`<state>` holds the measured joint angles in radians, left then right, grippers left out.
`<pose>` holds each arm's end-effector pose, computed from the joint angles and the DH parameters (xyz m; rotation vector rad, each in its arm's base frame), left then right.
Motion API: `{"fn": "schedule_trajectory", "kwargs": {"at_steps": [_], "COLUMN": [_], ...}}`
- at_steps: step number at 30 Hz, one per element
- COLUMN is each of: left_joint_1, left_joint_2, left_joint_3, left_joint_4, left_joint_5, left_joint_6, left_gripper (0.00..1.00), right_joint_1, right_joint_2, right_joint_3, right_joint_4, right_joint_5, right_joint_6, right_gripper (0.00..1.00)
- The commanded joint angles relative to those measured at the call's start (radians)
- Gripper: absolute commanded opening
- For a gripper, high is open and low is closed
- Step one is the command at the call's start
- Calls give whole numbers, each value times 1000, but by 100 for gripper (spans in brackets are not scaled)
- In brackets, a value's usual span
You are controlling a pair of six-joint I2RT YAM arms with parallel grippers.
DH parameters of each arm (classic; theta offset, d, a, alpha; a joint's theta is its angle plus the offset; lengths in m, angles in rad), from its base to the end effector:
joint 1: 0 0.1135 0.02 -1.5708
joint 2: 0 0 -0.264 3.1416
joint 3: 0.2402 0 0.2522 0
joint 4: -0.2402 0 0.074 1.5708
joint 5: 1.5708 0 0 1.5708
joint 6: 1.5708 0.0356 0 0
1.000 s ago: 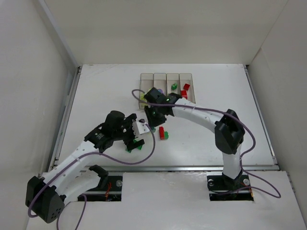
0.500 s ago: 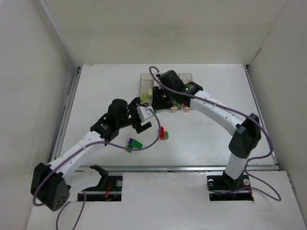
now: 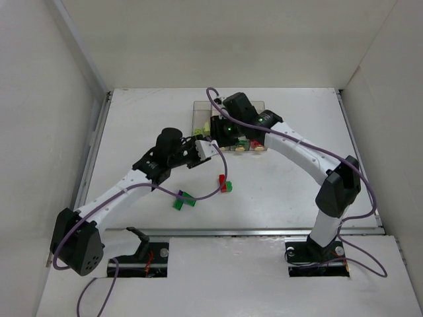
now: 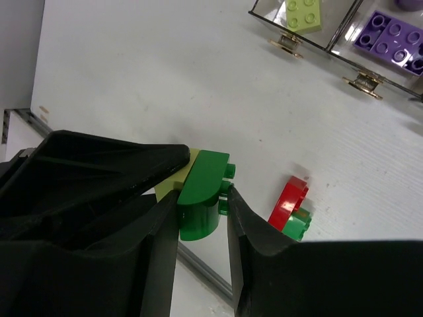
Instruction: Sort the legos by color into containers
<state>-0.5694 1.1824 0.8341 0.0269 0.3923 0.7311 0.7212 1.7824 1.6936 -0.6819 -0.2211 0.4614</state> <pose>0.2219 -0.1582 0.2969 1.3354 1.3164 -0.2595 0.2973 0.2718 0.3339 -0.4355 2.4377 0.8110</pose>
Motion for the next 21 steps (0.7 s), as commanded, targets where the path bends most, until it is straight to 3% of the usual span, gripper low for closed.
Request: {"fn": "schedule_trajectory", "kwargs": {"at_steps": [1,2,4,13,21], "left_joint_1": [2,2,2,48,80], "left_joint_2": [6,6,6,-12,60], "left_joint_3": [57,57,57,26,57], "left_joint_4": [27,27,27,-7,50], "left_joint_5": [32,33,33,23,23], "left_joint_6": [34,34,34,-7,-65], "left_gripper": [20,9,0,0,0], "right_joint_1": [-5,-5,-19,-224,-276], "right_joint_2": [-38,-38,-47,-26,98], "right_joint_3": [40,28,15,-29,138], "right_joint_4": [48,59,59,15,-4], "right_joint_5": [-60,-69,-84,58,137], "right_joint_6": [-20,-20,-20,0,-58], "right_gripper": [0,0,0,0,0]}}
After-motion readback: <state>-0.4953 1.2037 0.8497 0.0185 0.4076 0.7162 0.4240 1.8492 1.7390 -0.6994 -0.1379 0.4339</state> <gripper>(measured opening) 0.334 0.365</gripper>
